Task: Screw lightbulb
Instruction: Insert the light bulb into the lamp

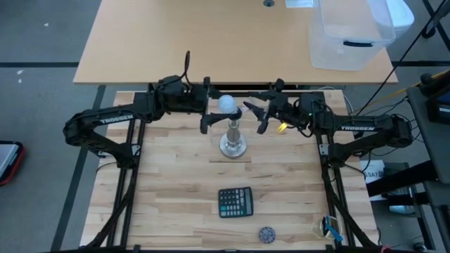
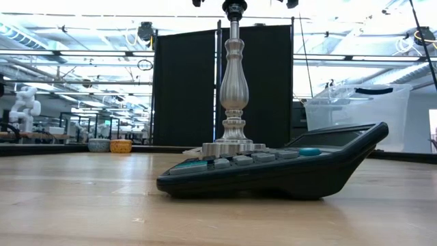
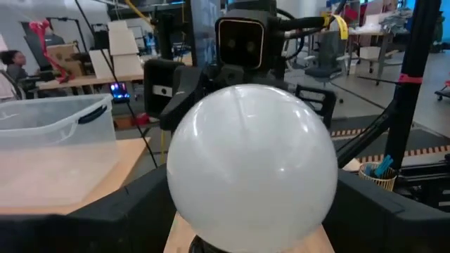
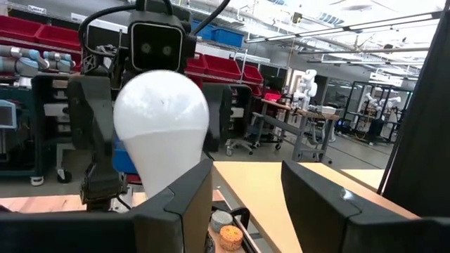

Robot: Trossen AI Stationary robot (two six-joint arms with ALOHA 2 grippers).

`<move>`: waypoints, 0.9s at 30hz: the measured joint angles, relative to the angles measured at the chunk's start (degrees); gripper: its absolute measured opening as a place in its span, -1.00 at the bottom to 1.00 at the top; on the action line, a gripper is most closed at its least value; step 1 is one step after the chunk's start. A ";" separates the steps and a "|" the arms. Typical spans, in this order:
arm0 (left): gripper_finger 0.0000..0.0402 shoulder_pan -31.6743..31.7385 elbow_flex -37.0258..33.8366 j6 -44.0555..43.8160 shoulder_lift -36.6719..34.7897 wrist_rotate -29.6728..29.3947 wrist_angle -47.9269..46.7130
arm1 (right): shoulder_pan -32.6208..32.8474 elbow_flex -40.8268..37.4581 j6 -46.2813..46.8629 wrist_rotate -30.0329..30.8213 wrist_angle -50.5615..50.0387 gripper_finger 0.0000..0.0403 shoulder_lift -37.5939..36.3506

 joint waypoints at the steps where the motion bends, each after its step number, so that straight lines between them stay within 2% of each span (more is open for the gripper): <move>1: 0.51 0.00 0.00 0.29 -0.12 -0.05 -0.67 | 0.00 0.00 0.00 0.00 -0.02 -0.18 0.00; 17: 0.50 -0.31 0.00 0.96 -0.77 -0.64 -1.63 | 0.00 0.00 0.07 0.02 -0.02 -0.18 0.00; 27: 0.34 -0.33 0.93 0.14 -0.77 -1.71 -2.86 | 0.00 0.00 0.17 0.02 -0.02 -0.18 0.00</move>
